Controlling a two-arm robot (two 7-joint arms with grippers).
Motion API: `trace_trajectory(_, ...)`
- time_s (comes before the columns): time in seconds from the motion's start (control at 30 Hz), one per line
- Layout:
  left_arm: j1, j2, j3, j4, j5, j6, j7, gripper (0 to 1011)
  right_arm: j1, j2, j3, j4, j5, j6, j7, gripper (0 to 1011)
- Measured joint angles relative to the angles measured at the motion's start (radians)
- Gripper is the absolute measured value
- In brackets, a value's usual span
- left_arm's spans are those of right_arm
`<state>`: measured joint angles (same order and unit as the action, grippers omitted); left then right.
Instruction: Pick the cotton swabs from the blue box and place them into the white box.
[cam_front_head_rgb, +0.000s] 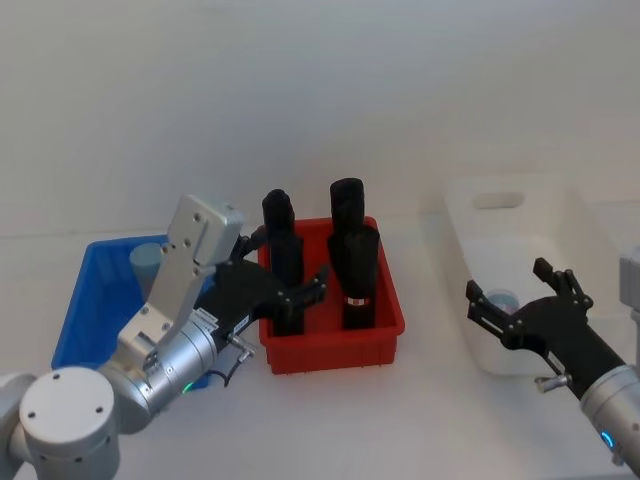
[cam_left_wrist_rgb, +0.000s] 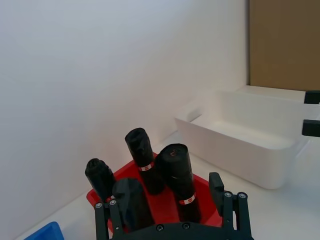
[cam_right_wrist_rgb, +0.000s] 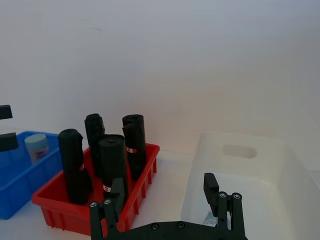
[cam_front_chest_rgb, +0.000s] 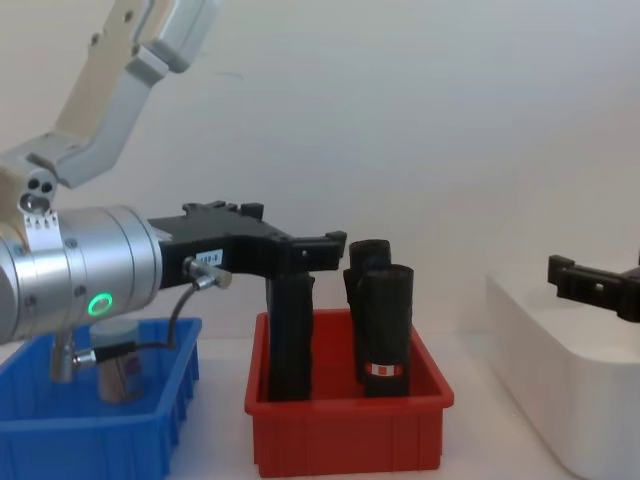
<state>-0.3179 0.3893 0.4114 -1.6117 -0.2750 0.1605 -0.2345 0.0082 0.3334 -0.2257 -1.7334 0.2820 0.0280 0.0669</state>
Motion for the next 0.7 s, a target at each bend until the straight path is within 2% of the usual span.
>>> trace_trajectory(0.17,0.026,-0.002,0.013,-0.005,0.023,-0.045,0.069,1004,-0.020,0.004,-0.001,-0.029,0.005,0.006,0.000,1001)
trace_trajectory(0.43,0.063,-0.006,0.034,-0.012,0.058,-0.114,0.174,1004,-0.023,0.004,-0.001,-0.033,0.006,0.007,0.000,1001)
trace_trajectory(0.7,0.080,-0.008,0.043,-0.015,0.074,-0.145,0.220,1004,-0.023,0.004,0.000,-0.034,0.006,0.007,0.000,1001)
